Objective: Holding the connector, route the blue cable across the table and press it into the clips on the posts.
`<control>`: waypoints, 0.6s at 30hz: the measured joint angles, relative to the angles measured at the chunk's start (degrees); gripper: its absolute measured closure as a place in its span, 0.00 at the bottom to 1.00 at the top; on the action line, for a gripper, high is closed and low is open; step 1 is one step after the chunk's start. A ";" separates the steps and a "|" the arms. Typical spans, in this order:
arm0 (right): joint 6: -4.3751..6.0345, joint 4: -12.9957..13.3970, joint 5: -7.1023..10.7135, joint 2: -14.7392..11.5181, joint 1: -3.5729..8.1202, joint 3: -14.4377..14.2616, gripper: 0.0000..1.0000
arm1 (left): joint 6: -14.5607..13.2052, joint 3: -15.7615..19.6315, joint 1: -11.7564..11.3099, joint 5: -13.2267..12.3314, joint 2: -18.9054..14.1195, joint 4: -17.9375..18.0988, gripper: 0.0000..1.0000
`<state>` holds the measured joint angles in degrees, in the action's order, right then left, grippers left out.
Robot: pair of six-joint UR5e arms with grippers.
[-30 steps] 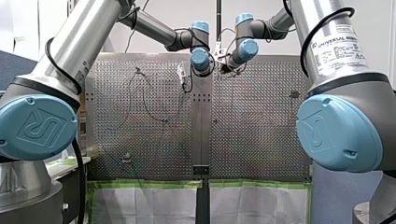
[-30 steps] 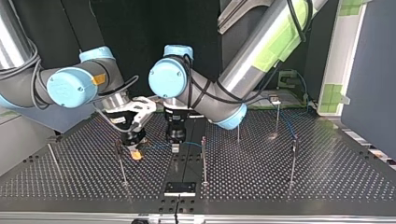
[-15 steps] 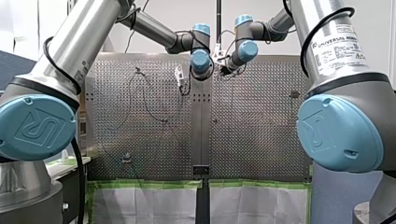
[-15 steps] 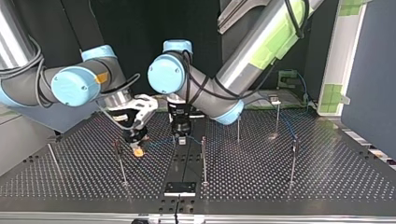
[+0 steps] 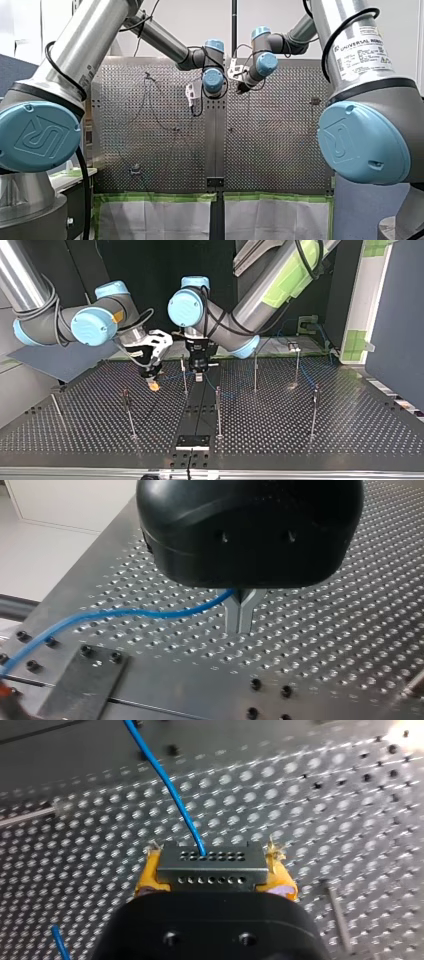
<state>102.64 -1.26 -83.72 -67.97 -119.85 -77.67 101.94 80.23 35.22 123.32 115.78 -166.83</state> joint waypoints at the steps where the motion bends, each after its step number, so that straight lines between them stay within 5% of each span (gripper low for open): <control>1: -0.18 0.01 -0.02 -0.01 0.05 -0.49 1.00 | 0.06 0.52 -0.07 -0.25 0.00 0.50 1.00; 11: -1.73 1.00 -0.27 -0.03 0.34 -5.41 1.00 | 0.27 6.91 -0.58 -4.49 0.14 6.89 1.00; 18: -1.04 4.66 -0.20 -0.01 0.51 -9.43 1.00 | 0.27 11.14 -1.11 -6.66 1.15 11.14 1.00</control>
<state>101.60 3.40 -83.92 -67.98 -119.34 -87.10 102.21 91.37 34.12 116.65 116.93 -155.70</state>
